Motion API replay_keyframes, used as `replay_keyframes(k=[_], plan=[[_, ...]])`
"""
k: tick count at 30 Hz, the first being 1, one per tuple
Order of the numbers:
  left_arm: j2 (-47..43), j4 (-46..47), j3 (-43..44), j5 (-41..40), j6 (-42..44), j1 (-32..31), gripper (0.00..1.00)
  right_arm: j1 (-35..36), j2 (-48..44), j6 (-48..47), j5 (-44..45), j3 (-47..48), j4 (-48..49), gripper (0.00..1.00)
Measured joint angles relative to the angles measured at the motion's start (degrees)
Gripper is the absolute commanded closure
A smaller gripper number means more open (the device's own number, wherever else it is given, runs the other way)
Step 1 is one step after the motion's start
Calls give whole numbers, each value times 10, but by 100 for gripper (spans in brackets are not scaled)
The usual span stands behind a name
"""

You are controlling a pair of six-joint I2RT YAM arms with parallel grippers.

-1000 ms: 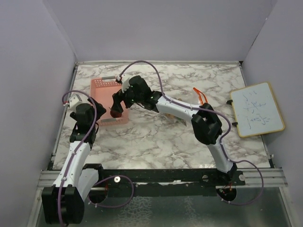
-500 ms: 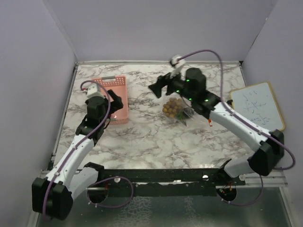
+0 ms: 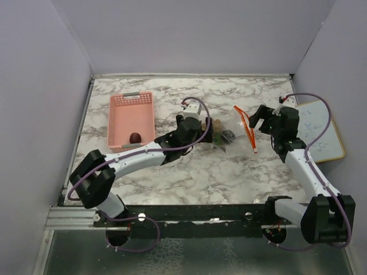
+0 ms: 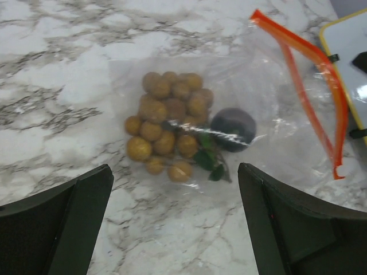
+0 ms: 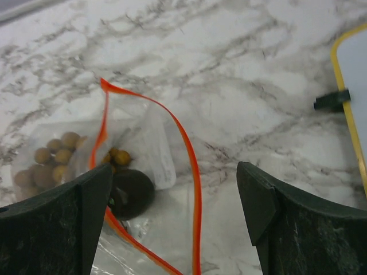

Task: Open the zip-top bag and remove the fake food

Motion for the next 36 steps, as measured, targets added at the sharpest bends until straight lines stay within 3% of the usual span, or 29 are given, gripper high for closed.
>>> replay_keyframes(k=[6,12,15,18,25,30,36], plan=[[71,20,86,-5,4,-59,6,-11,24,31,5,-62,9,9],[82,33,101,-4,5,-70,6,-11,71,51,-7,-82,38,12],[82,35,101,-5,5,-68,6,-11,88,56,-18,-88,54,22],[82,37,100,-5,5,-68,6,-11,100,63,-35,-97,70,26],[82,40,93,-5,5,-68,6,-11,99,61,-60,-107,97,70],[82,41,93,-5,5,-68,6,-11,89,59,-67,-108,103,95],[82,43,90,-5,7,-68,6,-11,72,51,-85,-111,110,99]])
